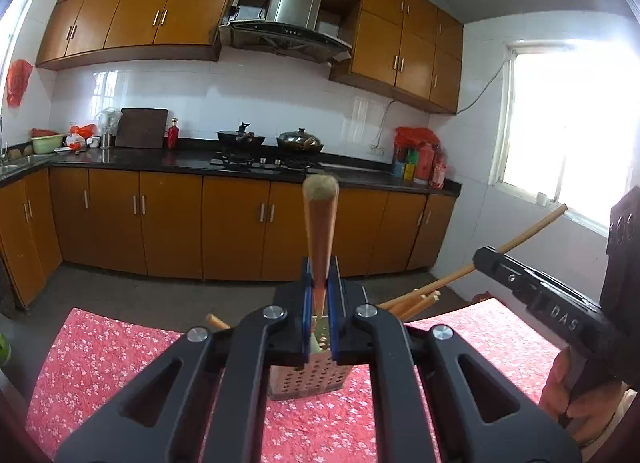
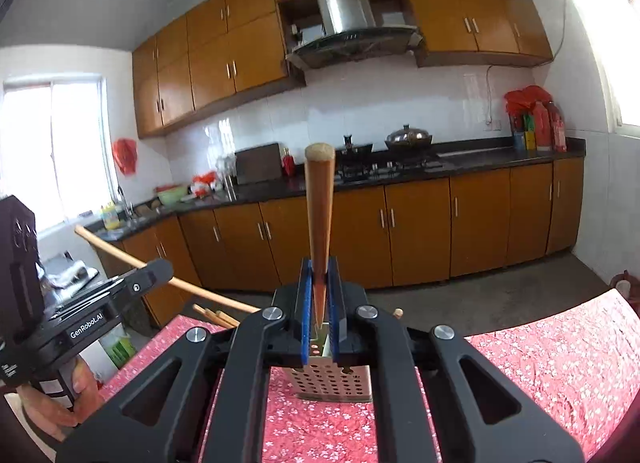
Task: Organize utensils
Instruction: 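Lift the left gripper's chopstick into the holder while the right gripper inserts its own, then open the left gripper over the holder while the right gripper releases its chopstick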
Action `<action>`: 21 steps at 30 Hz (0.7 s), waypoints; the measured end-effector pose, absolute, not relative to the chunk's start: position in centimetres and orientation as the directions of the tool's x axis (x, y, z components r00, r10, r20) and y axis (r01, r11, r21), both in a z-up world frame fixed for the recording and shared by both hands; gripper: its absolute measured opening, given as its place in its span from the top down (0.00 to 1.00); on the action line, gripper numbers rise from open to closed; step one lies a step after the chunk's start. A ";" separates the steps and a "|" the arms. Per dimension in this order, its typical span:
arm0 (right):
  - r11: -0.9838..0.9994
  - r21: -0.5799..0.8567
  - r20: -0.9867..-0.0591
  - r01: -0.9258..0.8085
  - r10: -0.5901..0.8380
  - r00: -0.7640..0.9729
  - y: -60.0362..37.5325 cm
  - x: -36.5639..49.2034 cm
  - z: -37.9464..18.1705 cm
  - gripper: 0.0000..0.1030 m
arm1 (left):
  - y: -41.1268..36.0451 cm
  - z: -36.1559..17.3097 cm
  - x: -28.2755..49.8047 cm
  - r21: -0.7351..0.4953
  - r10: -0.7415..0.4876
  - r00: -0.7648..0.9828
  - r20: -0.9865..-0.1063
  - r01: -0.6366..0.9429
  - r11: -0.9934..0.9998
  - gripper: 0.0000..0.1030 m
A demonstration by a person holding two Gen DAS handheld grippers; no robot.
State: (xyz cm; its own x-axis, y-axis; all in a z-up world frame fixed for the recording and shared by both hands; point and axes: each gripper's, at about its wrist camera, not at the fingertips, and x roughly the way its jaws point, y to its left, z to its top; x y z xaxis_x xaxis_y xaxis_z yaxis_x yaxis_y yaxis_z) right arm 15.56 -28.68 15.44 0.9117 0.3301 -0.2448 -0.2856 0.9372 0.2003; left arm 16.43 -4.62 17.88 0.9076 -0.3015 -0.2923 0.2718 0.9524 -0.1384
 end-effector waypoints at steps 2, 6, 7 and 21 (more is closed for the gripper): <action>0.945 0.179 -0.286 -0.272 0.315 0.905 -28.1 16.7 15.0 0.93 | -5.4 17.5 17.6 -0.114 -0.284 0.905 -0.318 0.261 0.959 0.93; 0.955 0.146 -0.351 -0.260 0.295 0.889 -27.1 17.9 13.7 0.93 | -6.3 16.5 19.4 -0.098 -0.283 0.884 -0.373 0.266 0.959 0.93; 0.956 0.142 -0.364 -0.258 0.293 0.884 -26.9 18.2 13.3 0.93 | -6.5 16.2 19.9 -0.095 -0.283 0.877 -0.387 0.268 0.959 0.93; 0.965 0.151 -0.406 -0.214 0.258 0.877 -27.0 20.0 12.5 0.71 | -5.6 13.1 23.6 -0.134 -0.267 0.843 -0.466 0.231 0.964 0.86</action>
